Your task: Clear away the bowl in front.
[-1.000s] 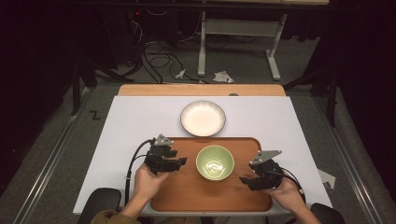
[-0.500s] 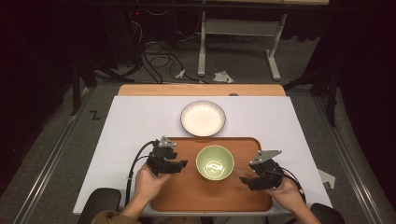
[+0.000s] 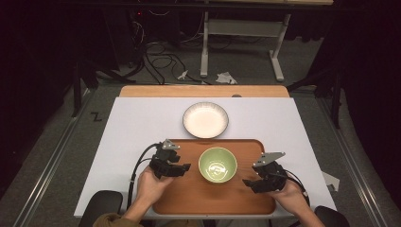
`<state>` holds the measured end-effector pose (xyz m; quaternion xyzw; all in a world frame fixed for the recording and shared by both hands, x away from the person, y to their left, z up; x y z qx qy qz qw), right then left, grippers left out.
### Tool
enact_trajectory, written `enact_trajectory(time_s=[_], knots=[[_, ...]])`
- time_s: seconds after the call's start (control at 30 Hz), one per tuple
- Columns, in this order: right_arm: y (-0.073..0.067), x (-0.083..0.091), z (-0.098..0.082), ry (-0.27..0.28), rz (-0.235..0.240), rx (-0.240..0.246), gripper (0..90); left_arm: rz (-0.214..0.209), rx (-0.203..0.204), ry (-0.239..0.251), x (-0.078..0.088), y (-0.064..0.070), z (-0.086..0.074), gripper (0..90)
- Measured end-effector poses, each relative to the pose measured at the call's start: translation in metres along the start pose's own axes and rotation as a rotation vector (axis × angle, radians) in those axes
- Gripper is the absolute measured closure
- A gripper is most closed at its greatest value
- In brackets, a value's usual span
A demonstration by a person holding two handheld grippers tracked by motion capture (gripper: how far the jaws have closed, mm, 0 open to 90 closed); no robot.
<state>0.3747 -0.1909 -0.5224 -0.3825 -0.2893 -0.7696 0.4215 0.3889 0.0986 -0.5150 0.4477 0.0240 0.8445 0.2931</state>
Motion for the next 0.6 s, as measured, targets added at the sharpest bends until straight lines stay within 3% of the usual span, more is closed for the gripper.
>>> enact_trajectory(time_s=[0.6], knots=[[0.0007, -0.0016, -0.0006, -0.005, 0.002, 0.005, 35.4, -0.004, -0.003, 0.001, 0.0001, 0.0017, -0.0003, 45.1]])
Point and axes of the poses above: each handheld gripper's, and its own axes: x roughly backward along the jaws, z roughly out of its top, y roughly to its right, the point moved 6 cm from there along -x, roughly forward along the jaws, and after that the axes turned 10 degrees about x, right-handed, at the moved point
